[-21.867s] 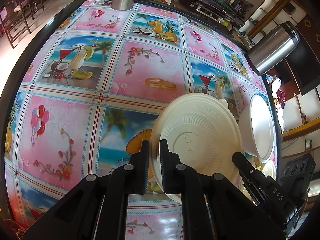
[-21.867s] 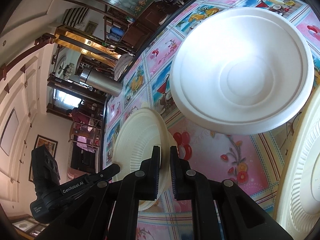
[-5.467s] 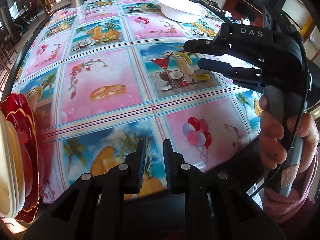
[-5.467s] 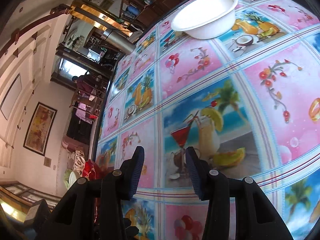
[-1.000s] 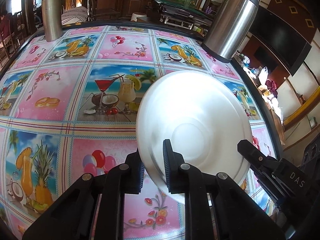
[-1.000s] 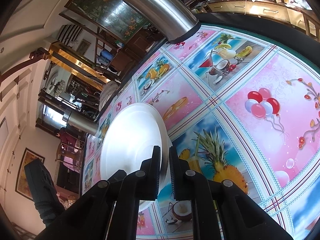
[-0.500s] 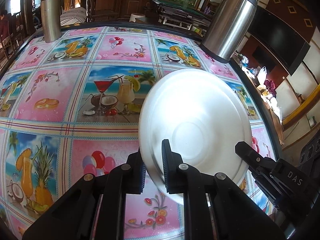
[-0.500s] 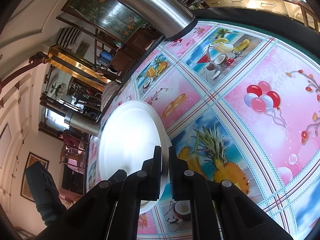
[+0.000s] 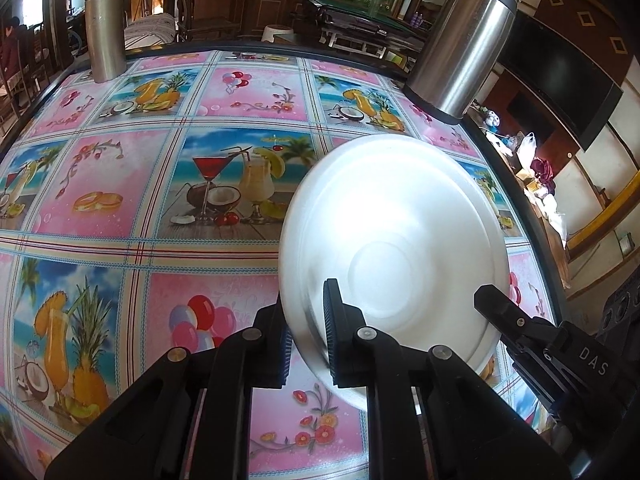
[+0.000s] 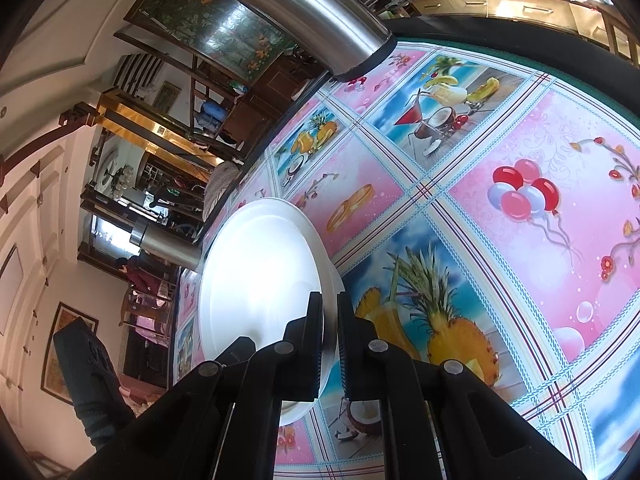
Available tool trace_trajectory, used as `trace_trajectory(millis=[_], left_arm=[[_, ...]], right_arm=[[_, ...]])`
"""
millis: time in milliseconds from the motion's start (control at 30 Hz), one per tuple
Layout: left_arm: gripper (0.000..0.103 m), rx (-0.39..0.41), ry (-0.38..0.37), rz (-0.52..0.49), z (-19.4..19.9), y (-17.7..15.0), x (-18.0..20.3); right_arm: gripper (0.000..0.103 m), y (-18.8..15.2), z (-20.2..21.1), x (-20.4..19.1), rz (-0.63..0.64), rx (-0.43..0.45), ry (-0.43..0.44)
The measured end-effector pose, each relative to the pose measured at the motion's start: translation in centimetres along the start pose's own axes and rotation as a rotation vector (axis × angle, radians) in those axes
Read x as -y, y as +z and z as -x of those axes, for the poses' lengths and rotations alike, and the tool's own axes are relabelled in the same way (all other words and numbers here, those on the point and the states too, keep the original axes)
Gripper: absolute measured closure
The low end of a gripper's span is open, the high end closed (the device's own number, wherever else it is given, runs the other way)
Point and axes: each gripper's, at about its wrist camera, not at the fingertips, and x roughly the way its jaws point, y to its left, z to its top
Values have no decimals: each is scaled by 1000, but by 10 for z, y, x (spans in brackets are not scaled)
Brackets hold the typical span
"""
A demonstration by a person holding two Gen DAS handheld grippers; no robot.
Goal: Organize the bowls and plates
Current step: 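Lift the white bowl with both tools and carry it toward the plate stack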
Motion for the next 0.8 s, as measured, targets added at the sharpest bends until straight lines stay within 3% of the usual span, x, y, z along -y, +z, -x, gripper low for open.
trace_trajectory(millis=[467,800], left_arm=[[91,-15,-39,54,28,-37,-27],[91,-26,-47,59,65,-96,-57]], right_arm=[[96,-25,8,-6,12,-40,23],[95,-82,32,-11,49,-74,70]])
